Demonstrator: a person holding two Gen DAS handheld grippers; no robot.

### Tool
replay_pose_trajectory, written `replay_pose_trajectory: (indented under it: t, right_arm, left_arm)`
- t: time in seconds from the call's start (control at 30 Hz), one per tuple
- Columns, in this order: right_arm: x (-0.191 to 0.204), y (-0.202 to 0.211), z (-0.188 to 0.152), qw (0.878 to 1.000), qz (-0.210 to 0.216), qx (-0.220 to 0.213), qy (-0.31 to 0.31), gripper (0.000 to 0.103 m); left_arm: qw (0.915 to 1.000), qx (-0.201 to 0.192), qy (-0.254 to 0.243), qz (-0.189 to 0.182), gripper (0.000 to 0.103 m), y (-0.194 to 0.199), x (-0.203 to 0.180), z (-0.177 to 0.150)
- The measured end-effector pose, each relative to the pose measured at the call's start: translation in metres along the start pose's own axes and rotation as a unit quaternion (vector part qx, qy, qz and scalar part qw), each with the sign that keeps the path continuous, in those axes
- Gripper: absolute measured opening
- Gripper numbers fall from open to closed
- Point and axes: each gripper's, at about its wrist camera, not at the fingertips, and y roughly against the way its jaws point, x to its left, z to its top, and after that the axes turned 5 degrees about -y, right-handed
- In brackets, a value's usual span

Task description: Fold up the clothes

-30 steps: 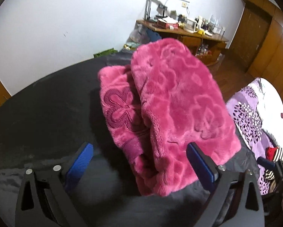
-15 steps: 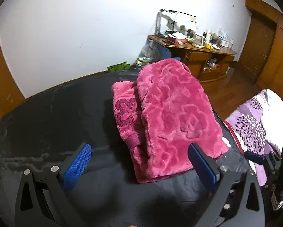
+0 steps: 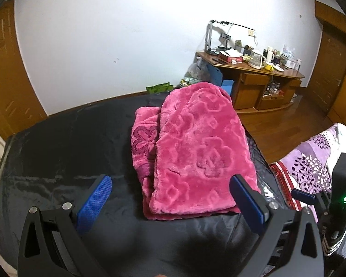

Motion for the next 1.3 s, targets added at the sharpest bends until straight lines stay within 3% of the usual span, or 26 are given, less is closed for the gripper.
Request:
replay_pose_trajectory:
  t: [0.37, 0.67, 1.03, 1.3]
  right_arm:
    - [-0.008, 0.011, 0.009, 0.999, 0.023, -0.014, 0.023, 0.103]
    - [-0.007, 0.03, 0.014, 0.999, 0.027, -0.036, 0.029, 0.103]
    - [-0.003, 0.039, 0.012, 0.998, 0.024, -0.043, 0.035, 0.103]
    - [0.004, 0.043, 0.01, 0.998, 0.024, -0.047, 0.046, 0.103]
  left_arm:
    - [0.9996, -0.003, 0.021, 0.019, 0.102, 0.008, -0.013, 0.004]
    - [0.9994, -0.004, -0.005, 0.035, 0.102, 0.015, -0.028, 0.005]
    - [0.9997, 0.004, 0.004, 0.022, 0.102, 0.021, -0.025, 0.002]
    - [0.9985, 0.011, 0.052, 0.011, 0.102, 0.022, -0.011, -0.004]
